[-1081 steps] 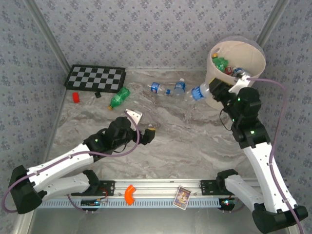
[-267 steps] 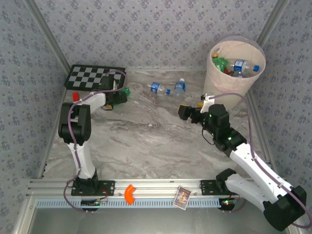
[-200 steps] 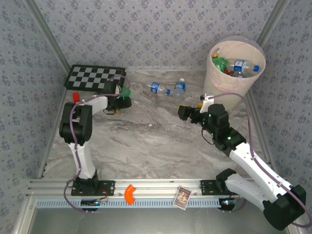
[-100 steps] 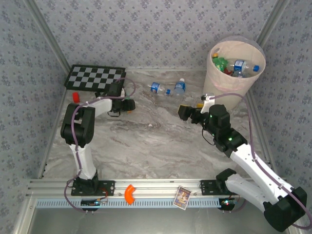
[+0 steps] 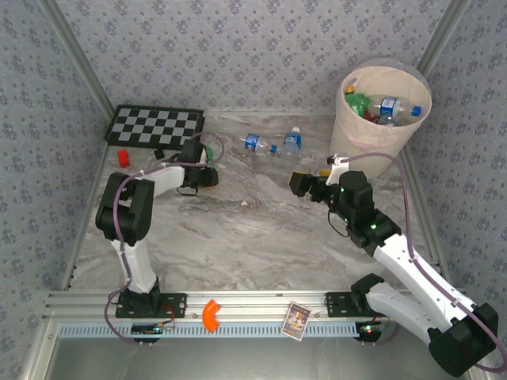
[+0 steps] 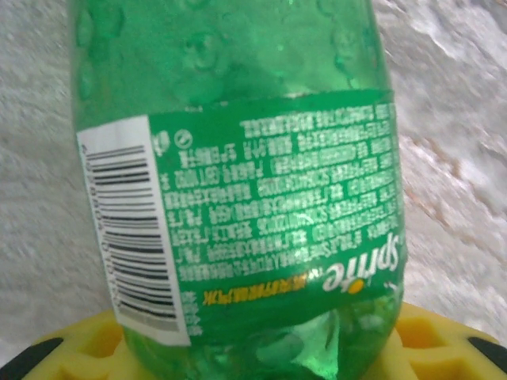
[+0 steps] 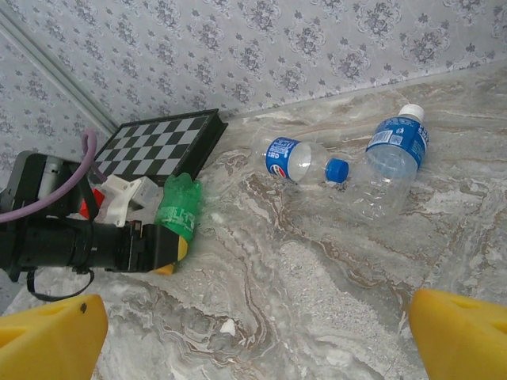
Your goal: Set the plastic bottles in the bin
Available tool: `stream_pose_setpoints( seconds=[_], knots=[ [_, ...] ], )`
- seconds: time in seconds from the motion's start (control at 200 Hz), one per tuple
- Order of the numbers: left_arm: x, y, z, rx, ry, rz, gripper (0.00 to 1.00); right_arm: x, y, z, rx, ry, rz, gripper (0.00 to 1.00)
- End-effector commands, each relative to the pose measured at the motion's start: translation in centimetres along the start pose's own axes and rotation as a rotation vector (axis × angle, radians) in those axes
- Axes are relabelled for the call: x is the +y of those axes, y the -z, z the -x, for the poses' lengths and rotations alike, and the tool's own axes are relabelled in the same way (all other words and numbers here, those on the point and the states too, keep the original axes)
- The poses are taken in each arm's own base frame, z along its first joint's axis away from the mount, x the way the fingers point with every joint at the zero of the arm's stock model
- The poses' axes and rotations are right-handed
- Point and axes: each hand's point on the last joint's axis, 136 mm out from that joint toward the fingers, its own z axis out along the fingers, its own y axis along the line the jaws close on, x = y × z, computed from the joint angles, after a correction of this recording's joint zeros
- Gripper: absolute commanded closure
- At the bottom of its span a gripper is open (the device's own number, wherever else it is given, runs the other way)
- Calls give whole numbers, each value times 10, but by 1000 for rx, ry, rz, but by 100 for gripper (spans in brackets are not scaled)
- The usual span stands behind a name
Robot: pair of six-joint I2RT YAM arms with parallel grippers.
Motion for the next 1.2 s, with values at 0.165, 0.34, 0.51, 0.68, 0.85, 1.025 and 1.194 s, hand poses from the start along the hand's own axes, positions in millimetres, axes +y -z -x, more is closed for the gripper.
stream_pose_setpoints(
  seconds=[0.165,0.34,0.51,0.68,0.85,1.025,1.194],
  knots=[
    [-66,69,7,-146,-141,-112,67,3,2,6,11,-61,20,1],
    [-112,110,-7,-226,-270,-208,67,15,2,19,4,-95,106,0],
    [-149,146,-29,-294,-416,-286,67,39,-3,32,11,-134,231,10],
    [-171,170,-52,-317,-476,-374,67,58,-22,33,91,-217,314,24],
    [-186,183,-74,-301,-552,-410,67,79,-44,27,168,-270,386,27],
    [-195,195,-86,-307,-598,-440,67,94,-65,9,250,-268,388,27],
    [-196,205,-87,-331,-604,-456,68,99,-79,-6,308,-279,374,26]
  ],
)
